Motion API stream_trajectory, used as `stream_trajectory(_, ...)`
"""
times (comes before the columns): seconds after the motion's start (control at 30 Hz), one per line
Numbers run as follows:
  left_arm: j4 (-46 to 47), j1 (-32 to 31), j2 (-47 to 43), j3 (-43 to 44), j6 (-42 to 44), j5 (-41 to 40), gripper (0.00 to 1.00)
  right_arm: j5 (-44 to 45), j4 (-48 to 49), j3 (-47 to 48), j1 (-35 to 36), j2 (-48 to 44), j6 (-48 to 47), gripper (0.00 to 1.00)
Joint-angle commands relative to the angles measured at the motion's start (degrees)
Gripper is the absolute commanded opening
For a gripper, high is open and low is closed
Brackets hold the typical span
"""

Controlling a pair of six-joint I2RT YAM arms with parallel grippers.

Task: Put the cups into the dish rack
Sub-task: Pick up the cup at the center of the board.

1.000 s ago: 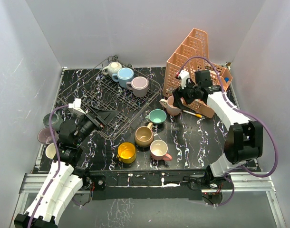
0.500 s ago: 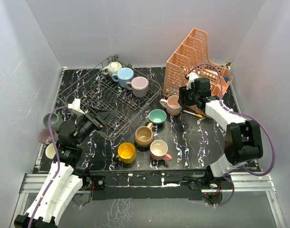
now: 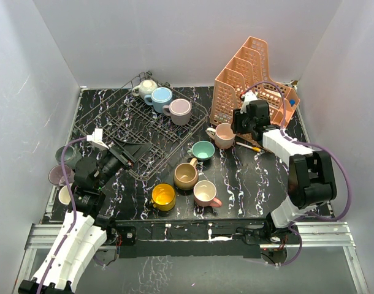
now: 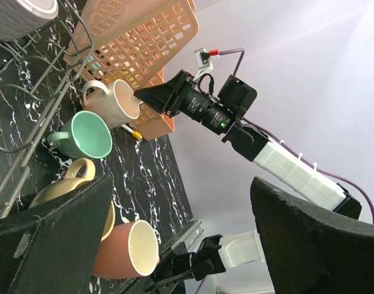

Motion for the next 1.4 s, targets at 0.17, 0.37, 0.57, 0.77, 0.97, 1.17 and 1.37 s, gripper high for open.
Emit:
stream_trajectory(0.17, 1.3, 0.2, -0.2, -0.8, -1.0, 0.3, 0.91, 2.9, 4.7, -2.4, 0.9, 1.6, -0.9, 0.38)
stream_trajectory(0.37, 1.5, 0.1, -0.3, -1.1, -1.4, 0.5, 0.91, 3.3, 5.5, -3.8, 1.1, 2.1, -1.2, 0.36)
stream_trajectory(0.57, 1.8, 0.1, -0.4, -1.3, -1.7, 0.7, 0.91, 3.7, 5.9, -5.0, 1.1, 1.3, -2.0, 0.21)
stream_trajectory(0.77, 2.3, 0.1, -0.3, -1.1, -2.0, 1.5, 0.91, 5.3, 7.1, -7.2, 1.0, -1.8, -2.4, 0.09)
stream_trajectory(0.97, 4.5, 0.2, 0.3, -0.7, -2.6, 3.5, 0.90, 3.0, 8.3, -9.7, -0.8, -7.3, -2.3, 0.08)
stream_trajectory(1.17, 7.2, 0.2, 3.4, 0.7, -5.0, 6.8, 0.88, -7.1, 10.6, -14.2, -5.3, -15.8, -0.8, 0.08)
stream_trajectory(1.37, 12.3, -1.0, 7.3, 1.5, -9.2, 8.4, 0.86, -18.0, 9.4, -17.0, -10.4, -22.8, -0.6, 0.08)
